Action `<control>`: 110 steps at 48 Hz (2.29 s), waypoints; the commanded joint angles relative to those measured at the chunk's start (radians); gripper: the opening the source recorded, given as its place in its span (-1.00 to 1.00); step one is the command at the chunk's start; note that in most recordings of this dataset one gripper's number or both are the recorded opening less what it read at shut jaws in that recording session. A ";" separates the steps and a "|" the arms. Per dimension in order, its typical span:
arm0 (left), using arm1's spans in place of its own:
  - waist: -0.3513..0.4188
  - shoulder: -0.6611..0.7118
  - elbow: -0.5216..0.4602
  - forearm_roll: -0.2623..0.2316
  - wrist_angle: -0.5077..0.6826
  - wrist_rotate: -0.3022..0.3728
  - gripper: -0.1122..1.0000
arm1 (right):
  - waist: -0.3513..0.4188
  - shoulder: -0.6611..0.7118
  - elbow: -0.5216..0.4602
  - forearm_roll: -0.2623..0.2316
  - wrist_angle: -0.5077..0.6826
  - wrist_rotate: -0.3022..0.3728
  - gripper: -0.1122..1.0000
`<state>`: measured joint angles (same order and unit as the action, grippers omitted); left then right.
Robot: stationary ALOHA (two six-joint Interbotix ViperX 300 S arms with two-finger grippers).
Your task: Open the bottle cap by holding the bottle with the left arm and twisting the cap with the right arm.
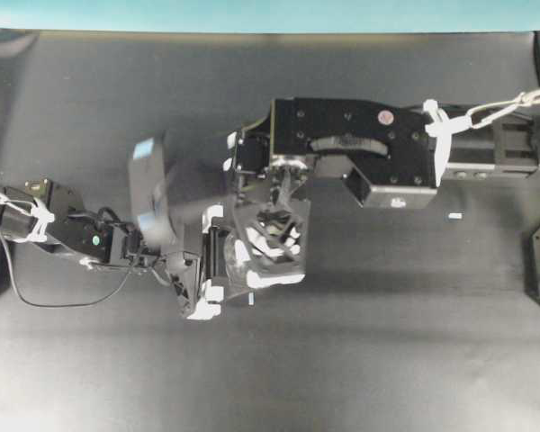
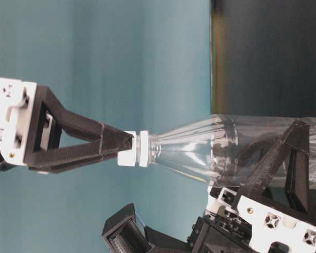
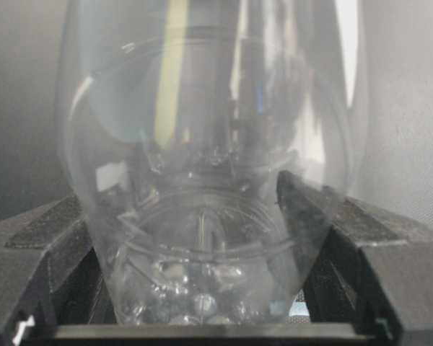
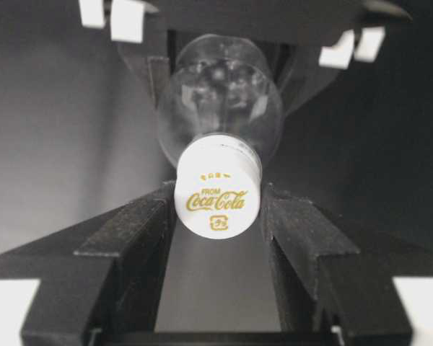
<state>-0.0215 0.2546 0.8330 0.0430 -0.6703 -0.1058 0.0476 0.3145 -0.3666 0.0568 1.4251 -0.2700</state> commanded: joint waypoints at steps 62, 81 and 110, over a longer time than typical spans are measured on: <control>-0.020 -0.031 0.000 0.003 0.075 -0.023 0.61 | 0.054 -0.023 0.011 -0.071 -0.098 -0.854 -0.16; -0.029 -0.031 0.000 0.003 0.104 -0.031 0.61 | 0.046 -0.028 0.017 -0.063 -0.091 -0.845 -0.16; -0.031 -0.031 -0.005 0.003 0.106 -0.031 0.61 | 0.040 -0.066 -0.006 -0.051 -0.121 -0.742 0.63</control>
<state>-0.0368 0.2194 0.8283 0.0430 -0.5737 -0.1289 0.0859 0.2807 -0.3497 0.0015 1.3146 -1.0339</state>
